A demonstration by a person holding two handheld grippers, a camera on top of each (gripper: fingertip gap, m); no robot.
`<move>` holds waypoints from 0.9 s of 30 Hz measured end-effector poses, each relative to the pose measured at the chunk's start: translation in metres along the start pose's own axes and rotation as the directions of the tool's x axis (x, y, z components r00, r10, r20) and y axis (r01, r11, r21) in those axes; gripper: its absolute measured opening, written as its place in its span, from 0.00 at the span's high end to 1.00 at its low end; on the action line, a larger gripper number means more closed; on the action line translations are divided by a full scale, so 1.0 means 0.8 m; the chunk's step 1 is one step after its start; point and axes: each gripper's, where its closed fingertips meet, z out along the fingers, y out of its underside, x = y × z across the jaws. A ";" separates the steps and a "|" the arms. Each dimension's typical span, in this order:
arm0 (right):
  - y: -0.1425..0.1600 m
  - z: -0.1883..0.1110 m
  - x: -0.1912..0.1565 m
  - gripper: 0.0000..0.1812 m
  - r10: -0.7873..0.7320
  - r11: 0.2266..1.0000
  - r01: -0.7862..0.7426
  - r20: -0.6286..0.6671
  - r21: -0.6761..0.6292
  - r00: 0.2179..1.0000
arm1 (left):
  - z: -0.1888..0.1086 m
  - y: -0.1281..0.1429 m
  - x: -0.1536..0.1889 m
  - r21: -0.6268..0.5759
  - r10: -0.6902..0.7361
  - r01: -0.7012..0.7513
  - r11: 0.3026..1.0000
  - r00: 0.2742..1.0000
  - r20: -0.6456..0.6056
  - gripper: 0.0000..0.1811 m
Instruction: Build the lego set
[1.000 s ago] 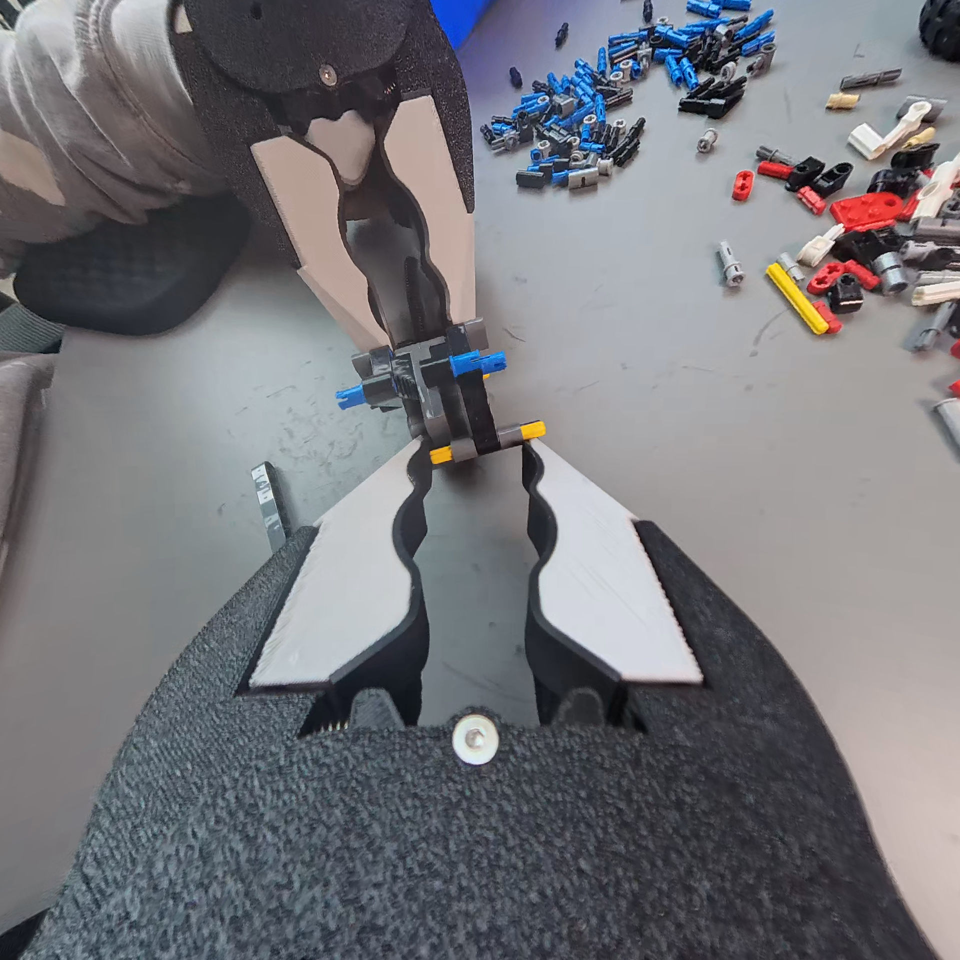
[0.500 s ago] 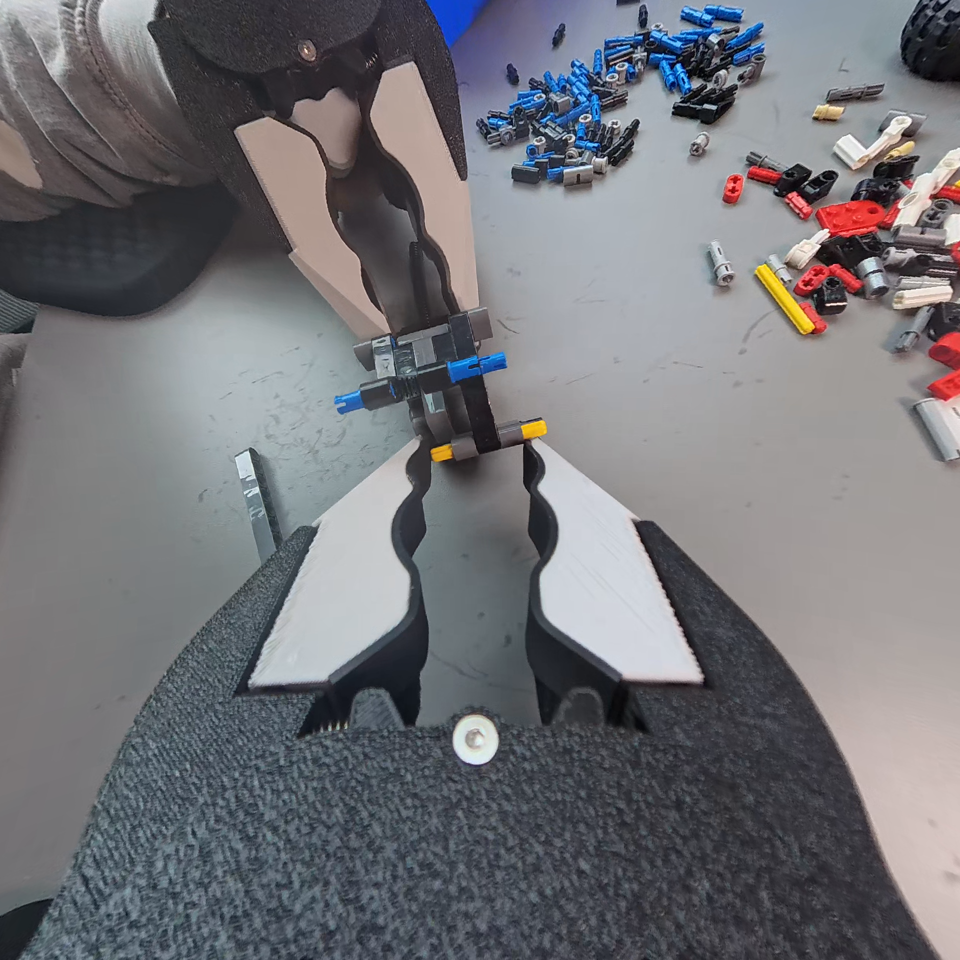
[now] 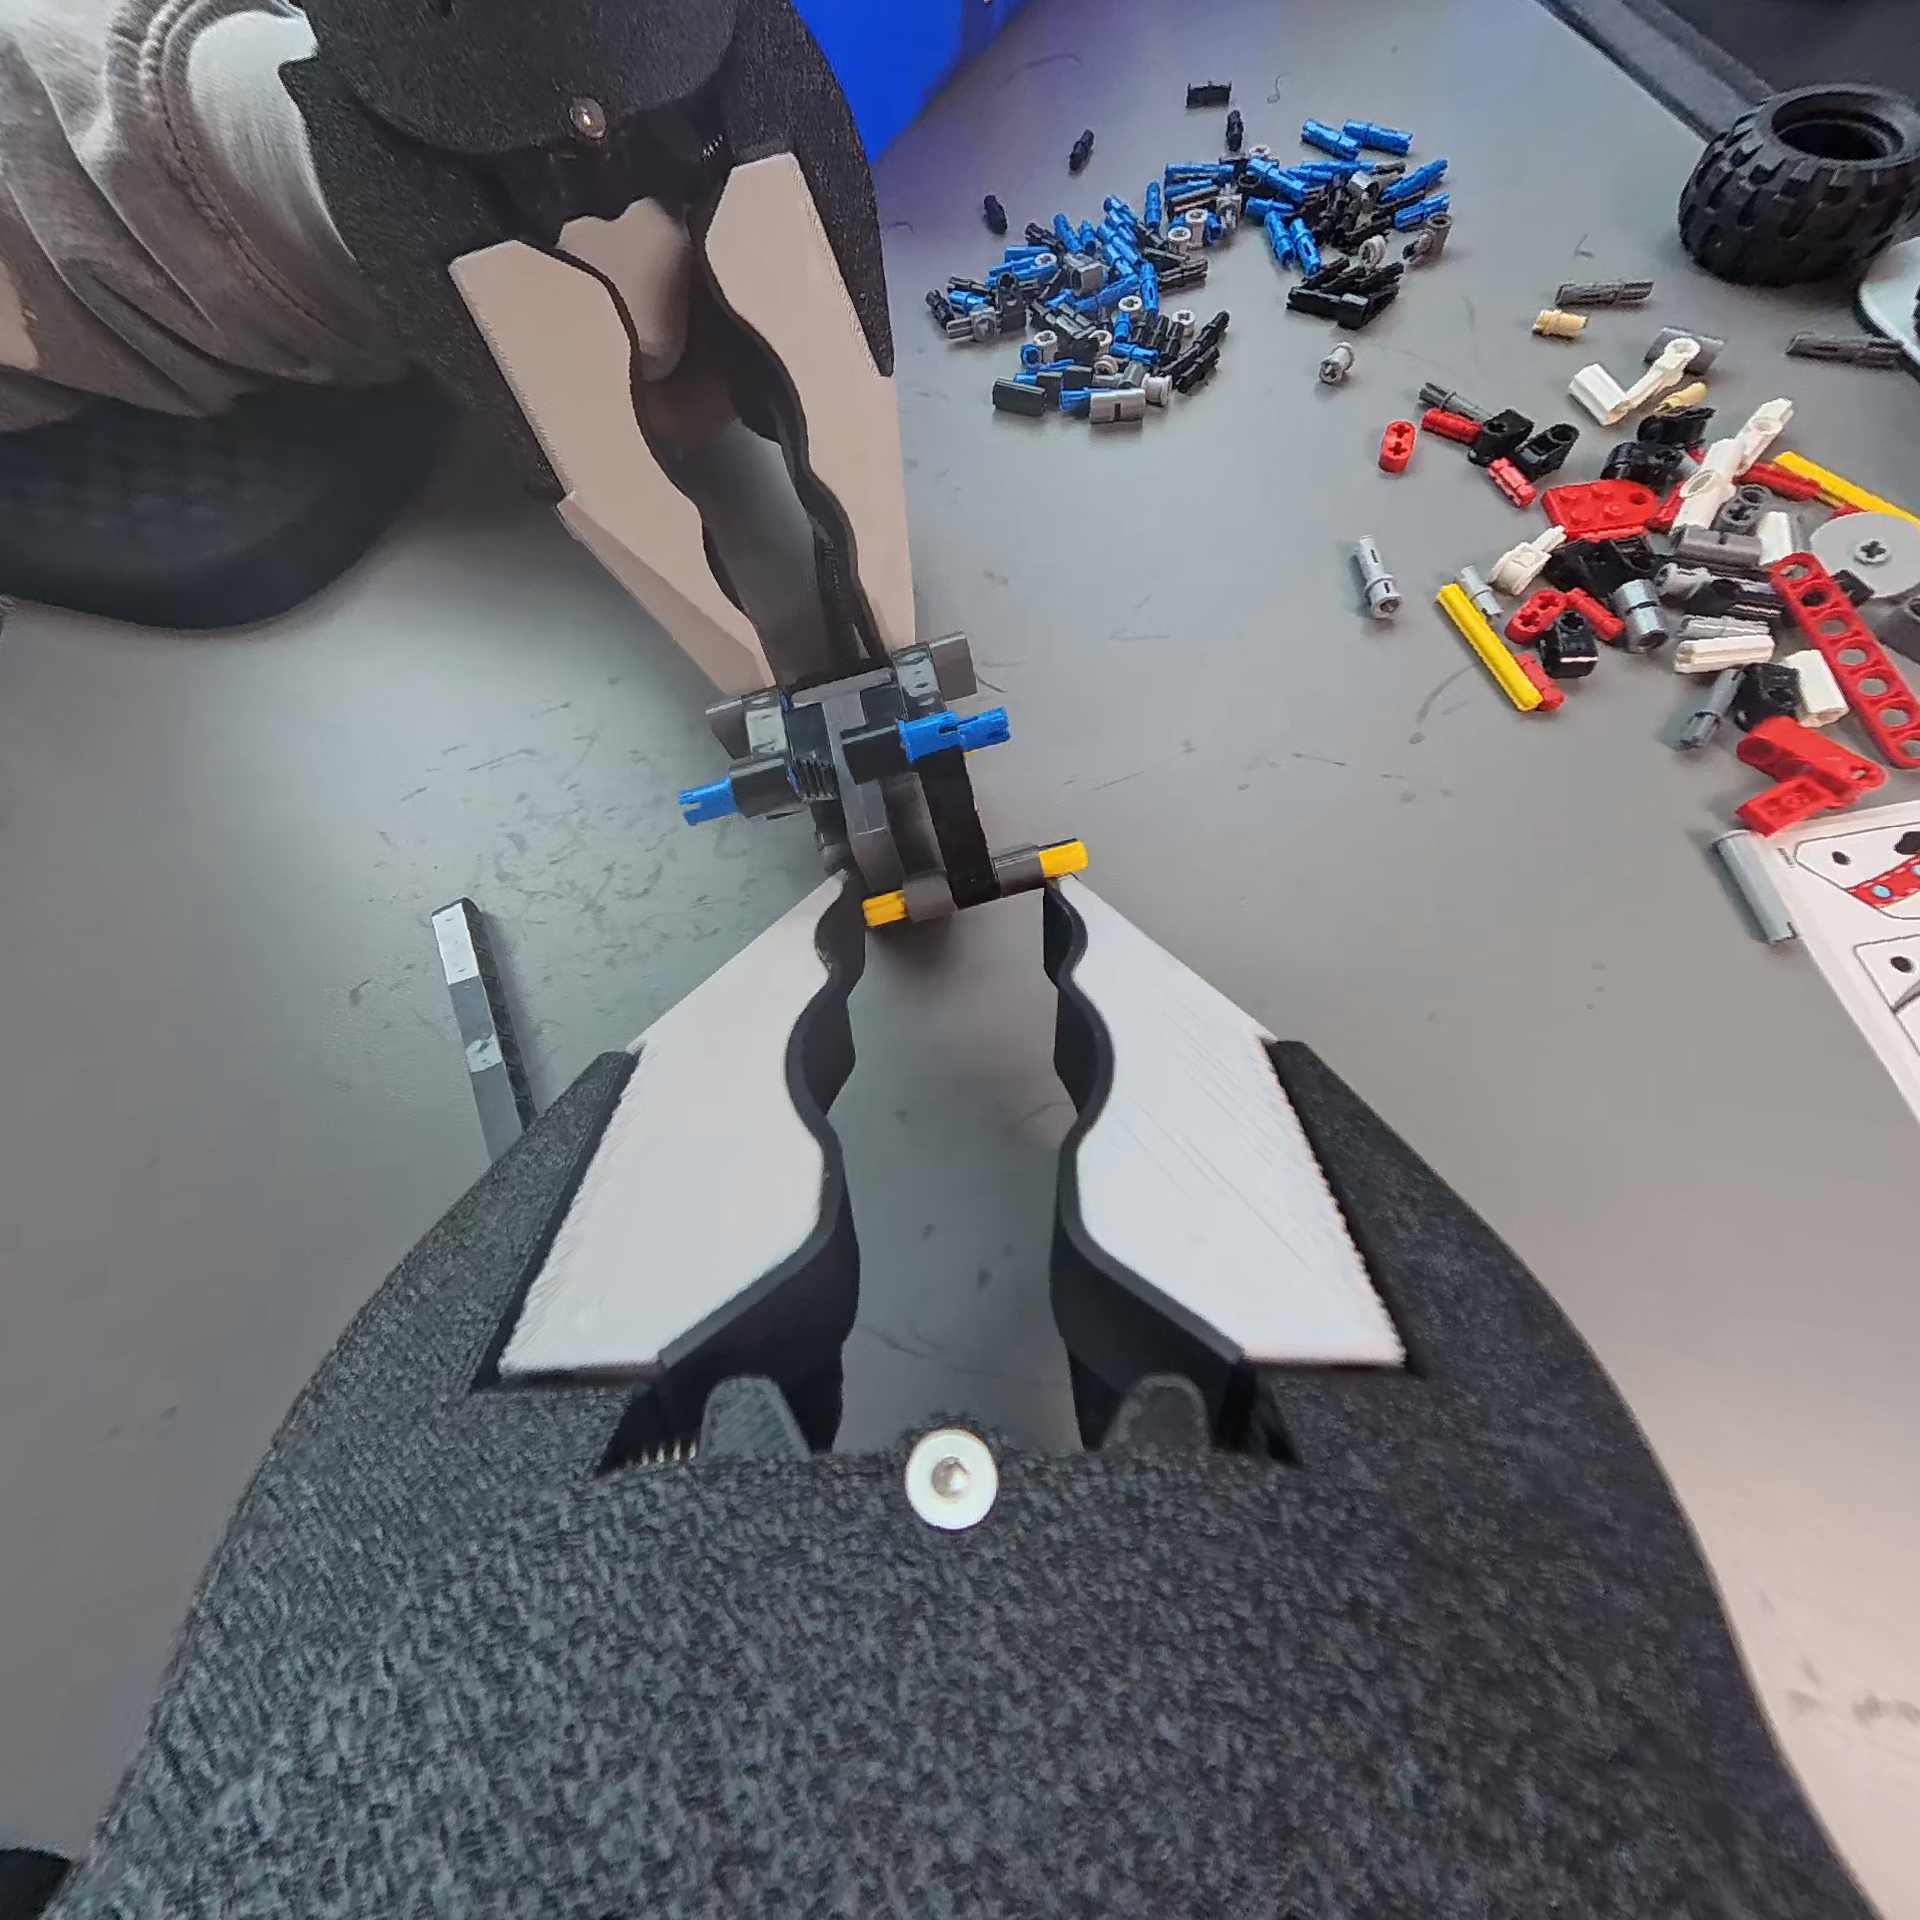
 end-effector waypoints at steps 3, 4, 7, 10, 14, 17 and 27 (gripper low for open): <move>0.001 -0.001 0.004 0.81 0.005 1.000 -0.005 -0.016 -0.006 1.000 | 0.000 -0.001 -0.004 0.006 -0.005 0.005 1.000 1.000 0.017 0.87; 0.002 -0.001 0.005 0.81 0.006 1.000 -0.007 -0.025 -0.010 1.000 | 0.000 -0.002 -0.006 0.008 -0.007 0.007 1.000 1.000 0.022 0.87; 0.001 -0.003 0.011 0.76 -0.007 1.000 0.006 -0.070 -0.017 0.998 | -0.001 -0.003 -0.009 0.018 -0.007 0.006 1.000 0.999 0.039 0.83; -0.003 -0.007 0.019 0.71 -0.063 0.998 0.058 -0.144 -0.035 0.988 | -0.007 -0.008 -0.011 0.051 -0.002 0.000 0.999 0.999 0.051 0.79; -0.004 -0.011 0.023 0.66 -0.120 0.992 0.107 -0.200 -0.071 0.973 | -0.015 -0.016 -0.012 0.101 -0.004 -0.001 0.995 0.999 0.050 0.77; -0.003 -0.013 0.025 0.64 -0.130 0.990 0.115 -0.213 -0.082 0.968 | -0.022 -0.021 -0.014 0.130 0.000 -0.008 0.992 0.998 0.060 0.77; -0.002 -0.021 0.024 0.58 -0.157 0.986 0.140 -0.207 -0.091 0.966 | -0.022 -0.018 0.012 0.123 -0.007 0.016 0.992 0.997 -0.078 0.64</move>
